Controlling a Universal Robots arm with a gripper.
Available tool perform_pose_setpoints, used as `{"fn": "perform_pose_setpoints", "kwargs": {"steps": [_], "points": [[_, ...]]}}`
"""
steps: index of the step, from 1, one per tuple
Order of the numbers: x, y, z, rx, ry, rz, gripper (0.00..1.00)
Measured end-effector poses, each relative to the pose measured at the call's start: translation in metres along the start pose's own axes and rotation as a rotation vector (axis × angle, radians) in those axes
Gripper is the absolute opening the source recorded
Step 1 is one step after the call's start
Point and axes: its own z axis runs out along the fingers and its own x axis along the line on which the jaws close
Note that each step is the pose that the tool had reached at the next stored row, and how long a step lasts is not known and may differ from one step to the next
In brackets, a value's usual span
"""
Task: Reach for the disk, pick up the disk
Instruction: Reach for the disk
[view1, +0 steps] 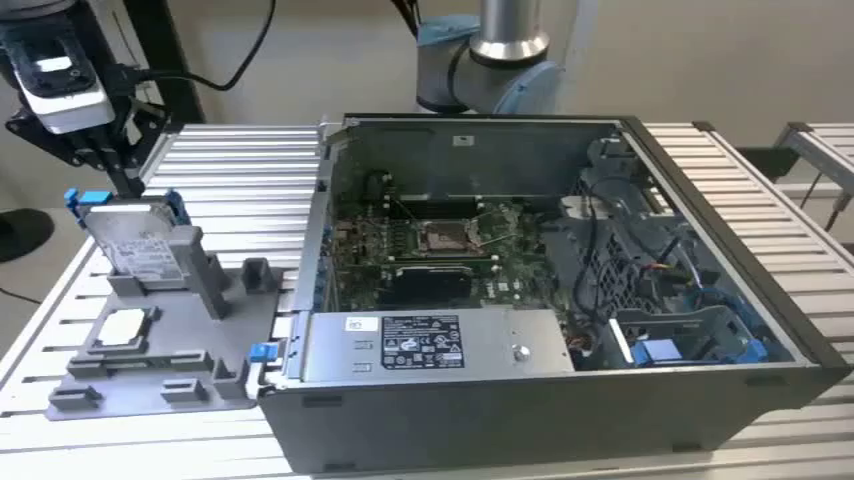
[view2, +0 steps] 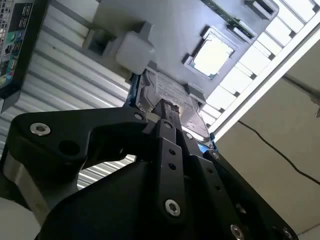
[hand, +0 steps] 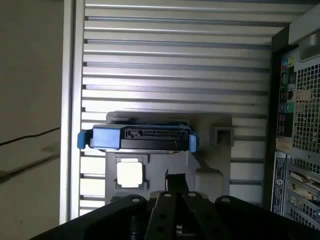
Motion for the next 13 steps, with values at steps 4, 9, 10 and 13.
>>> {"fn": "perform_pose_setpoints", "kwargs": {"steps": [4,9,10,13], "points": [[0.0000,0.0000,0.0000,0.0000,0.0000,0.000,0.00],[0.0000,0.0000,0.0000,0.0001,0.0001,0.000,0.00],[0.0001,0.0000,-0.0001,0.0001,0.0001,0.000,0.00],[0.0002,0.0000,0.0000,0.0001,0.0000,0.000,0.00]]}}
